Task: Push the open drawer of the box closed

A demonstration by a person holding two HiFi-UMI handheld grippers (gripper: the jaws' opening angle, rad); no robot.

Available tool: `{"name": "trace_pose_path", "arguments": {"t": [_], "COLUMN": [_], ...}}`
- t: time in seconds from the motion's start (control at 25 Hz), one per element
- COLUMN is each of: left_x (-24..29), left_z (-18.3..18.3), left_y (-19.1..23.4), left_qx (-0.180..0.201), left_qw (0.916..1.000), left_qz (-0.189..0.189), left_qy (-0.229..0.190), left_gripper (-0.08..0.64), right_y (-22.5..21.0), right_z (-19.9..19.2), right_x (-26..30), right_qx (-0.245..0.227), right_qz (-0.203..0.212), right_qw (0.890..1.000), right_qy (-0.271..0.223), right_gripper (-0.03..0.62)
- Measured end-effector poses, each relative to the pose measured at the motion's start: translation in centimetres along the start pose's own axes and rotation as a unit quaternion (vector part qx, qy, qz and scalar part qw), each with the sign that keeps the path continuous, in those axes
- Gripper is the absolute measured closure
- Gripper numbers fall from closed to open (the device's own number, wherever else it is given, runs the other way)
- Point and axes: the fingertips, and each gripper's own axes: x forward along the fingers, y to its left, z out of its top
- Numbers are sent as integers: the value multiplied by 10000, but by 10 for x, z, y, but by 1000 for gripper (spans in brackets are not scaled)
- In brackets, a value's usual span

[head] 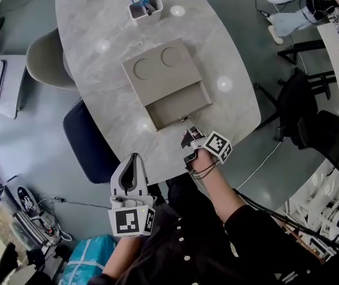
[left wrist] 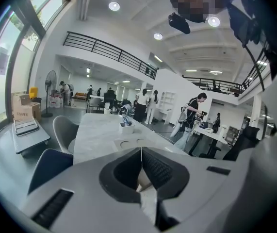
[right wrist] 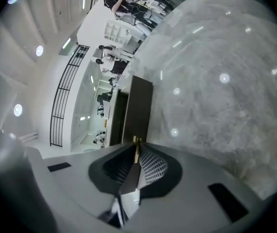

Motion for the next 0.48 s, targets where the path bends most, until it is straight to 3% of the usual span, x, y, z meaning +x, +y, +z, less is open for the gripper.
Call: {"name": "trace_pose_path", "arguments": {"t": [0.48], "left_x": [9], "left_z": [-1], "left_y": [11], "left_qx": [-95], "left_qw": [9999], "left_qz": [111], "left_qy": [26], "left_gripper": [543], "right_y": [26], "right_z": [7], "right_x": [42], "right_qx": [-56], "right_qz": [133], "right_qw": [9999], "right_qy": [15], "right_gripper": [565]}}
